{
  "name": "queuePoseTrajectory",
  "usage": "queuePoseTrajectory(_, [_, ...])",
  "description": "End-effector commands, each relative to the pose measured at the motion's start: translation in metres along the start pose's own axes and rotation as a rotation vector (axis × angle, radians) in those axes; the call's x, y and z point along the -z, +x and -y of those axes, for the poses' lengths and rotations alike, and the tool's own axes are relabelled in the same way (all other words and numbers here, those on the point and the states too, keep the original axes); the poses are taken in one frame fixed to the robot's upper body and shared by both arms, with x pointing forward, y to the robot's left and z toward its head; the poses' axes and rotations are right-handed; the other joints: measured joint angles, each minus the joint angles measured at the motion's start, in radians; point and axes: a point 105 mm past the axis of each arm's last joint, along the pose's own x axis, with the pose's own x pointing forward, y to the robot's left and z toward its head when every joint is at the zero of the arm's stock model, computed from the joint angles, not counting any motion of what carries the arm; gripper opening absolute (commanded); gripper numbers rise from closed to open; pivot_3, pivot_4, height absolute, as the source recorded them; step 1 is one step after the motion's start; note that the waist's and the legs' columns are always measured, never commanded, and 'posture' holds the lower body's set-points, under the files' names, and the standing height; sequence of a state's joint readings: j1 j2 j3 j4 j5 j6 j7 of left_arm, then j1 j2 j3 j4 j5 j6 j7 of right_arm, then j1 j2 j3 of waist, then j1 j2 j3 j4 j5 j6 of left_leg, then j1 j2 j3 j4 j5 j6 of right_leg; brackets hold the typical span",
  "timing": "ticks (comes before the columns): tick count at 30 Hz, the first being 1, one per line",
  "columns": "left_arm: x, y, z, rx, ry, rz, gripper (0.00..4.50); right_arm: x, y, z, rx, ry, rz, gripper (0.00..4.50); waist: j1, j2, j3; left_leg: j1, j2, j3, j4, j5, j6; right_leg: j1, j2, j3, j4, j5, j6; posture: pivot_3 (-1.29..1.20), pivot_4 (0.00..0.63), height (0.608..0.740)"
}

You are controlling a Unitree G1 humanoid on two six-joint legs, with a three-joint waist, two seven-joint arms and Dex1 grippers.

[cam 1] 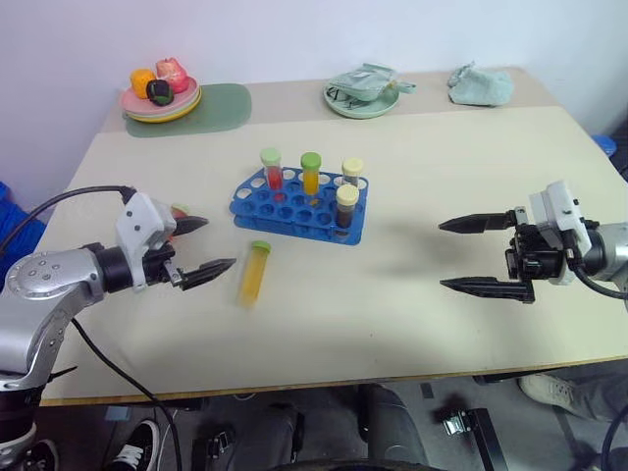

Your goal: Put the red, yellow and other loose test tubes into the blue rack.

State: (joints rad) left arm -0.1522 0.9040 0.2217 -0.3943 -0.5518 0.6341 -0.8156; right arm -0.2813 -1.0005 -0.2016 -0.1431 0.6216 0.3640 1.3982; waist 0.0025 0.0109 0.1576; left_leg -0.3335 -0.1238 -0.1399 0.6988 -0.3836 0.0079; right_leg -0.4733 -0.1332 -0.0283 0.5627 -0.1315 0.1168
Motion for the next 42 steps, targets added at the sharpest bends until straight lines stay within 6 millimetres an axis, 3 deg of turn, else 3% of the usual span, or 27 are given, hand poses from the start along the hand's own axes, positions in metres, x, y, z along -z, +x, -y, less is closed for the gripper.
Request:
queuePoseTrajectory(1, [-0.012, 0.005, 0.003, -0.053, -0.012, -0.043, 4.50, -0.008, 0.004, 0.002, -0.001, -0.040, 0.018, 4.46, 0.007, 0.000, 0.000, 0.000, 0.000, 0.000, 0.000, 0.000, 0.000, 0.000, 0.000, 0.000, 0.000, 0.000, 0.000, 0.00, 0.150, 0.740])
queuePoseTrajectory(8, [-0.023, 0.019, 0.005, -0.111, -0.122, -0.105, 4.50, -0.010, 0.012, 0.007, 0.001, -0.034, 0.052, 4.46, 0.012, 0.000, 0.000, 0.000, 0.000, 0.000, 0.001, 0.000, 0.000, 0.000, 0.000, 0.000, 0.000, 0.000, 0.000, 0.00, 0.150, 0.740])
queuePoseTrajectory(10, [-0.018, 0.020, -0.003, -0.199, -0.177, -0.191, 4.50, -0.012, 0.015, 0.008, 0.004, -0.031, 0.064, 4.46, 0.012, 0.000, 0.000, 0.000, 0.000, -0.001, 0.001, 0.000, 0.000, 0.000, 0.000, 0.000, 0.000, 0.000, 0.000, 0.00, 0.150, 0.740])
queuePoseTrajectory(14, [-0.013, 0.022, 0.000, -0.205, -0.327, -0.262, 4.50, -0.012, 0.017, 0.009, 0.003, -0.022, 0.067, 4.46, 0.010, -0.001, 0.000, 0.000, 0.000, -0.001, 0.001, 0.000, 0.000, 0.000, 0.000, 0.000, 0.002, 0.000, 0.000, 0.00, 0.150, 0.740])
queuePoseTrajectory(21, [-0.006, 0.024, 0.001, -0.245, -0.290, -0.380, 4.50, -0.012, 0.020, 0.010, 0.003, -0.008, 0.077, 4.46, 0.011, -0.001, 0.000, 0.000, 0.000, -0.001, 0.001, 0.000, -0.001, -0.001, 0.000, 0.000, 0.001, 0.000, 0.000, 0.00, 0.150, 0.740])
queuePoseTrajectory(26, [0.001, 0.026, 0.005, -0.213, -0.345, -0.432, 4.50, -0.010, 0.022, 0.009, -0.001, 0.003, 0.077, 4.46, 0.012, -0.001, 0.000, 0.000, -0.001, -0.001, 0.001, 0.000, -0.001, 0.000, 0.000, 0.001, 0.001, 0.000, 0.000, 0.00, 0.150, 0.740])
queuePoseTrajectory(32, [0.001, 0.038, 0.018, -0.058, -0.541, -0.509, 4.50, -0.011, 0.028, 0.008, -0.010, 0.011, 0.088, 4.46, 0.012, -0.001, 0.000, 0.001, -0.001, -0.001, 0.001, 0.000, -0.001, 0.000, 0.000, 0.001, 0.002, 0.000, 0.000, 0.00, 0.150, 0.740])
queuePoseTrajectory(35, [-0.004, 0.042, 0.024, -0.080, -0.622, -0.514, 4.50, -0.011, 0.028, 0.006, -0.014, 0.015, 0.089, 4.46, 0.009, -0.001, 0.000, 0.001, -0.001, -0.002, 0.001, 0.000, -0.002, -0.001, 0.000, 0.002, 0.004, 0.000, 0.000, 0.00, 0.150, 0.740])
queuePoseTrajectory(42, [-0.001, 0.050, 0.027, -0.167, -0.629, -0.499, 4.50, -0.009, 0.029, 0.007, -0.011, 0.023, 0.085, 4.46, 0.011, -0.001, 0.000, 0.002, -0.001, 0.000, 0.001, 0.000, -0.002, -0.001, 0.001, 0.004, 0.005, 0.000, 0.000, 0.00, 0.150, 0.740])
